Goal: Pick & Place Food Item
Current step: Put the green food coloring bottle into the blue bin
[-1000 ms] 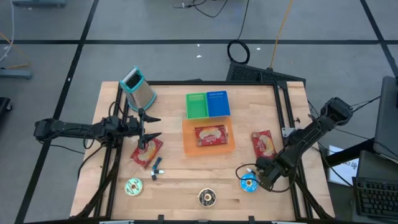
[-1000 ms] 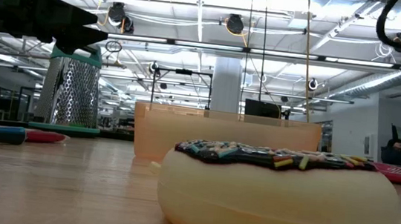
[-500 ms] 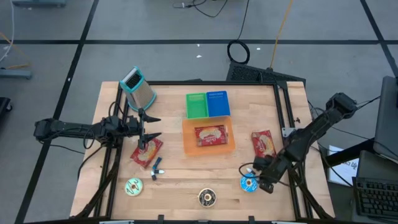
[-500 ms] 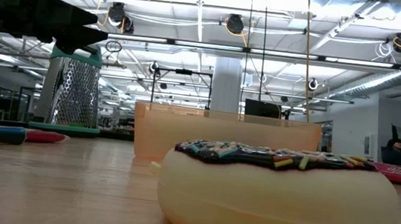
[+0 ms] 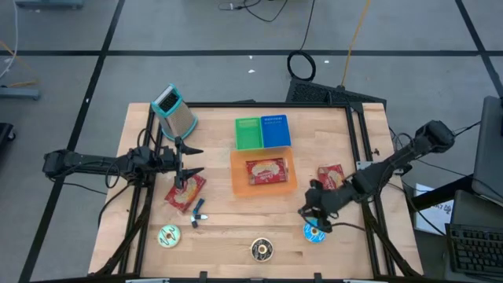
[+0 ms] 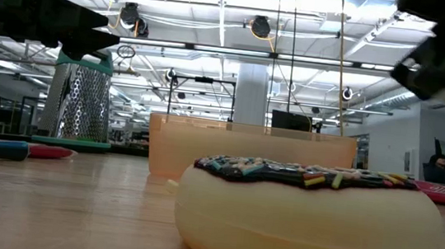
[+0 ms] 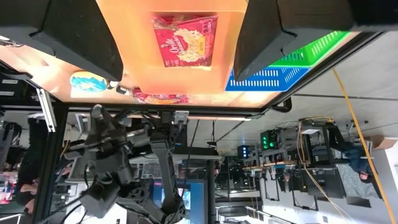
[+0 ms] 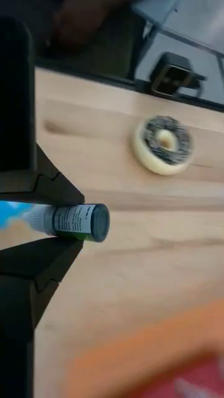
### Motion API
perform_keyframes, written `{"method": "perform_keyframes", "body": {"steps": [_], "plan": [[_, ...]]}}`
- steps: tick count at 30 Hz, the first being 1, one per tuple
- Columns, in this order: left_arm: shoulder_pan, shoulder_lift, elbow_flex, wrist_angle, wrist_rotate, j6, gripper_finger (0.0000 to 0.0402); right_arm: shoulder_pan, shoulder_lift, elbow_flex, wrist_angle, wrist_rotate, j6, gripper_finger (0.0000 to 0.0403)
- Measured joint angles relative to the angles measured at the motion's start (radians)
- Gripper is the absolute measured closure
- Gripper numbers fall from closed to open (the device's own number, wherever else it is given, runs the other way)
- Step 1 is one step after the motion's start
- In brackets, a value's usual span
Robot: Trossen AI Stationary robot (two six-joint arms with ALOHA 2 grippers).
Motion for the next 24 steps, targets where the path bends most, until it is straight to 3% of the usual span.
{"method": "perform_keyframes", "body": {"steps": [13, 24], "plan": [[0.000, 0.000, 0.000, 0.000, 0.000, 0.000, 0.0096, -0.287, 0.032, 0.000, 0.271, -0.003, -0.382, 0.0333], [0.000, 0.000, 0.000, 0.000, 0.000, 0.000, 0.0096, -0.575, 0.110, 0.000, 0.482, -0.003, -0.528, 0.0332]]}}
